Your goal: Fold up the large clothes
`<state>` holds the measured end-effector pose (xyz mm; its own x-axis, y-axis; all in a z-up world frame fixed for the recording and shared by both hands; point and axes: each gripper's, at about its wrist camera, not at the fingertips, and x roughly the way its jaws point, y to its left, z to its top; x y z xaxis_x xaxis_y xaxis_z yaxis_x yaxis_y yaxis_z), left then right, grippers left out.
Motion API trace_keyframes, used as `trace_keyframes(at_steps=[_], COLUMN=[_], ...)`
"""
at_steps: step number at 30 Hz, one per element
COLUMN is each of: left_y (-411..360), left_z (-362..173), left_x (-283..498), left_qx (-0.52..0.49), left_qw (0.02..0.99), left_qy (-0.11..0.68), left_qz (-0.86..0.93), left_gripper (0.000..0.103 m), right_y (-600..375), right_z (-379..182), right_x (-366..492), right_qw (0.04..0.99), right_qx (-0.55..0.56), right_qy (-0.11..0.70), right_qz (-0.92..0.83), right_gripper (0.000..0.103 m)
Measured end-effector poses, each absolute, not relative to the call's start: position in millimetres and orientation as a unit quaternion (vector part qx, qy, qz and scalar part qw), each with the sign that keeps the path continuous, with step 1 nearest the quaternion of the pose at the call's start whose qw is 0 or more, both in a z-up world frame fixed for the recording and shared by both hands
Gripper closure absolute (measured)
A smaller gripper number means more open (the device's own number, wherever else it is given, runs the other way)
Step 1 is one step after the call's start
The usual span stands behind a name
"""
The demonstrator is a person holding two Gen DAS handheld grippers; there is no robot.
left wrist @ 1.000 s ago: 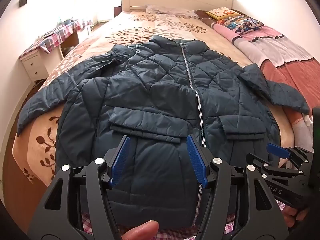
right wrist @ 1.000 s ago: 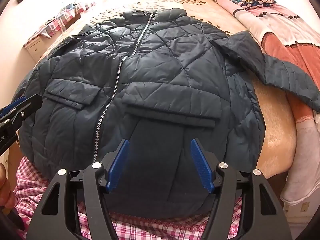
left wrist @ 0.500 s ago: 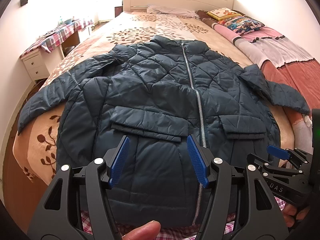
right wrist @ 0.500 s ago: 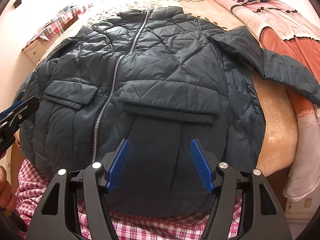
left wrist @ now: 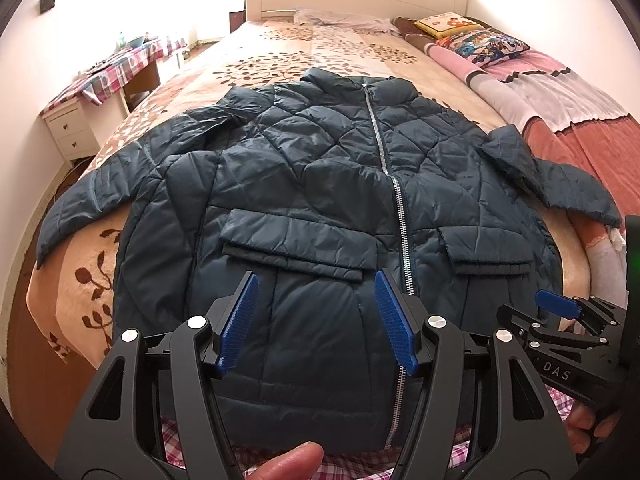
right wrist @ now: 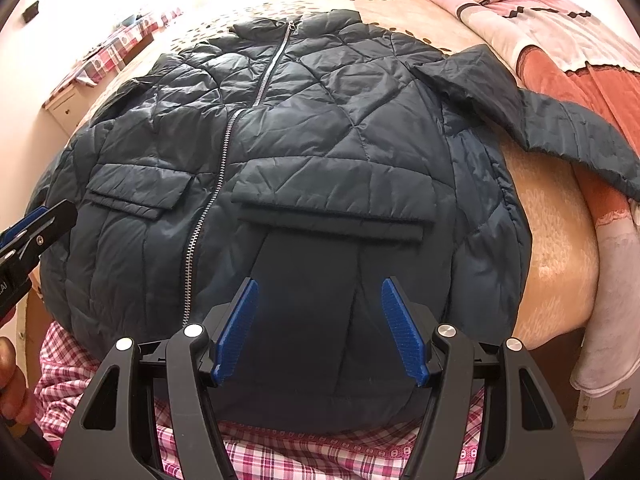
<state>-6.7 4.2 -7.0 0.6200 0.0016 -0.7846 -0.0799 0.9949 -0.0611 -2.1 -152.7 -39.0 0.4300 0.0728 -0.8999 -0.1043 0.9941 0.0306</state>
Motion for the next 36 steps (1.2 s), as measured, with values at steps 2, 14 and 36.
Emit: trace_keyframes(at_steps=[2, 14, 36], left_y=[4.1, -16.6, -36.4], left_z=[-7.1, -2.8, 6.9], left_x=[-7.4, -6.2, -16.6], left_qx=[-0.043, -0.018, -0.013], left_qw=[0.899, 0.901, 0.906], left_qy=[0.436, 0.434, 0.414], left_qz=[0.023, -0.011, -0.088], left_gripper=[0.042, 0.042, 0.042], right_y=[-153.2, -155.0, -151.7], right_z=[-39.4, -41.5, -35.8], right_x=[-2.1, -3.3, -15.7], right_qw=[0.845, 0.843, 0.841], right_qx=[-0.013, -0.013, -0.032], right_qy=[0.533, 0.536, 0.539], right_qz=[0.052, 0.046, 0.020], right_gripper=[0.039, 0.039, 0.039])
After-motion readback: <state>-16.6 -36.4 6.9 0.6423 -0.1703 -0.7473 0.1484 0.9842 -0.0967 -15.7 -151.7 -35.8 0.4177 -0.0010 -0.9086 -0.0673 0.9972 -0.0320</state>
